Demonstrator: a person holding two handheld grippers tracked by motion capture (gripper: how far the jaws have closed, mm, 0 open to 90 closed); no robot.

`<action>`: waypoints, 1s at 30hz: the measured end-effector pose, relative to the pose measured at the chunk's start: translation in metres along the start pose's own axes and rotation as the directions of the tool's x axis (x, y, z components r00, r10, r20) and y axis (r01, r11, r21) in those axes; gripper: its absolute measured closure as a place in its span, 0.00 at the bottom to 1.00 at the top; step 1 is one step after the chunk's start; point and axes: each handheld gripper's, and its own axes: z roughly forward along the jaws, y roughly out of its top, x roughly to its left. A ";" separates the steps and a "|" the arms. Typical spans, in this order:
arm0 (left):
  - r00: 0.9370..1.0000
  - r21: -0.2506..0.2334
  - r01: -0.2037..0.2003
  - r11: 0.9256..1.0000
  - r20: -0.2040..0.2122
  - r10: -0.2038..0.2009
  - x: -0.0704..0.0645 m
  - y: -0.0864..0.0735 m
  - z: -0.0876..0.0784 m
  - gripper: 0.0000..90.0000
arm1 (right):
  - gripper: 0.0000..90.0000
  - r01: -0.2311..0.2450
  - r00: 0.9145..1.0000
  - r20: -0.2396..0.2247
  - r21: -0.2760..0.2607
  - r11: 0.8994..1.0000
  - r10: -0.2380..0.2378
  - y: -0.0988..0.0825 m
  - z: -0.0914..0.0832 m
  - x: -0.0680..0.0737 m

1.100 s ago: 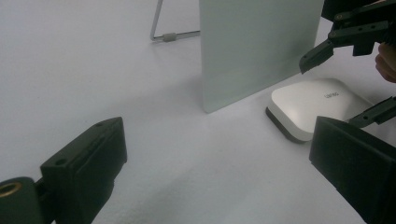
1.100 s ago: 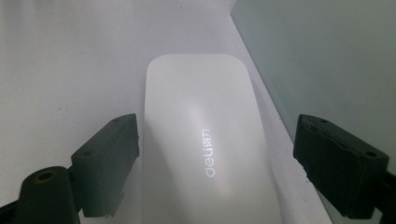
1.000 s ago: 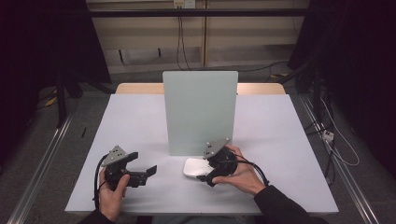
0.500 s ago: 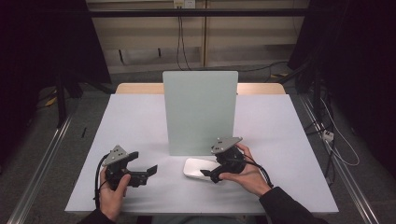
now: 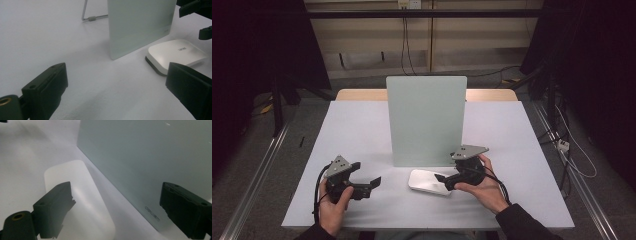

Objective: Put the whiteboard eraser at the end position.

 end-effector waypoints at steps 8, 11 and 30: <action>1.000 0.002 0.004 1.000 -0.011 -0.004 0.000 0.000 0.000 0.04 | 0.12 -0.065 0.996 0.054 -0.023 0.998 0.066 -0.013 -0.013 -0.007; 1.000 0.000 0.006 1.000 -0.011 -0.006 0.000 0.000 0.000 0.04 | 0.12 -0.073 0.994 0.073 -0.032 0.997 0.076 -0.016 -0.018 -0.009; 1.000 -0.015 0.009 1.000 -0.030 -0.009 0.001 0.000 -0.002 0.04 | 0.12 -0.154 0.971 0.172 -0.084 0.984 0.166 -0.050 -0.049 -0.022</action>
